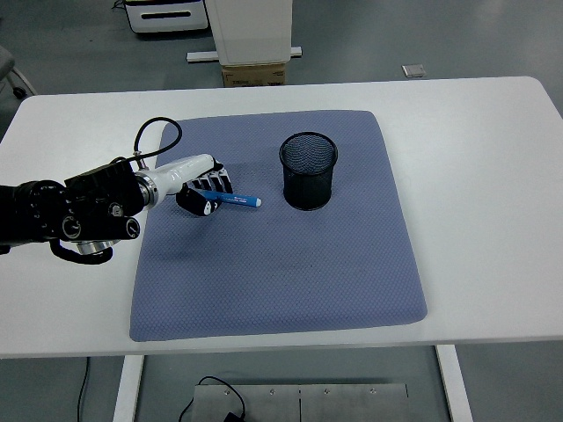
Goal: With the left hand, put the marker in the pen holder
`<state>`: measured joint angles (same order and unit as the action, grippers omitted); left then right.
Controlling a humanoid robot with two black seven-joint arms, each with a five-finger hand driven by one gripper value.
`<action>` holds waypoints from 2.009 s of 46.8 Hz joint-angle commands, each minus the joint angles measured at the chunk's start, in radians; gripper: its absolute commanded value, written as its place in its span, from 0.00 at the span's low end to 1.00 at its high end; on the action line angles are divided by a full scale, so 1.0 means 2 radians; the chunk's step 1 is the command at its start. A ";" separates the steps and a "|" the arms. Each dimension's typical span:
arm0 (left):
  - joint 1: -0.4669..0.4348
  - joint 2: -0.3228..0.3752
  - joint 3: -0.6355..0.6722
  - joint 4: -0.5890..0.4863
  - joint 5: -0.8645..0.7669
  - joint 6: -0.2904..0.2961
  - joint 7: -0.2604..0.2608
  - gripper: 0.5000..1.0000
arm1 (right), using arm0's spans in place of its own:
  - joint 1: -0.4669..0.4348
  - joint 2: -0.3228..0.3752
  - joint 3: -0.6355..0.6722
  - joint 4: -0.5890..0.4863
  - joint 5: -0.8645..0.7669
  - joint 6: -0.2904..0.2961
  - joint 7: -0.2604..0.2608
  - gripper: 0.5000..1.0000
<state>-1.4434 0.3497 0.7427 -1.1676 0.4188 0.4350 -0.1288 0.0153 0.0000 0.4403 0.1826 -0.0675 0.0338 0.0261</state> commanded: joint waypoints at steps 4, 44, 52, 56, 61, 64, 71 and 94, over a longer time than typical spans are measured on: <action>0.000 0.000 0.000 0.000 0.000 0.000 0.000 0.00 | 0.000 0.000 0.000 0.000 0.000 0.000 0.000 1.00; -0.042 0.008 0.000 0.000 0.000 -0.027 -0.005 0.00 | 0.000 0.000 0.000 0.000 0.000 0.000 0.000 1.00; -0.049 0.010 0.001 0.000 0.000 -0.036 -0.006 0.00 | 0.000 0.000 0.000 0.000 0.000 0.000 0.000 1.00; -0.051 0.012 0.001 0.000 0.000 -0.036 -0.006 0.00 | 0.000 0.000 0.000 0.000 0.000 0.000 0.000 1.00; -0.058 0.014 0.001 0.000 0.000 -0.037 -0.006 0.00 | 0.000 0.000 0.000 0.000 0.000 0.000 0.000 1.00; -0.064 0.015 0.001 0.000 0.000 -0.038 -0.006 0.00 | 0.000 0.000 0.000 0.000 0.000 0.000 0.000 1.00; -0.090 0.017 0.010 -0.001 0.001 -0.056 -0.006 0.00 | 0.000 0.000 0.000 0.000 0.000 0.000 0.000 1.00; -0.189 0.030 0.052 0.000 0.024 -0.095 -0.014 0.00 | 0.000 0.000 0.000 0.000 0.000 0.000 0.000 1.00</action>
<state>-1.7975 0.4102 0.8396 -1.1673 0.4616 0.2470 -0.1519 0.0153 0.0000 0.4402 0.1825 -0.0675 0.0337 0.0261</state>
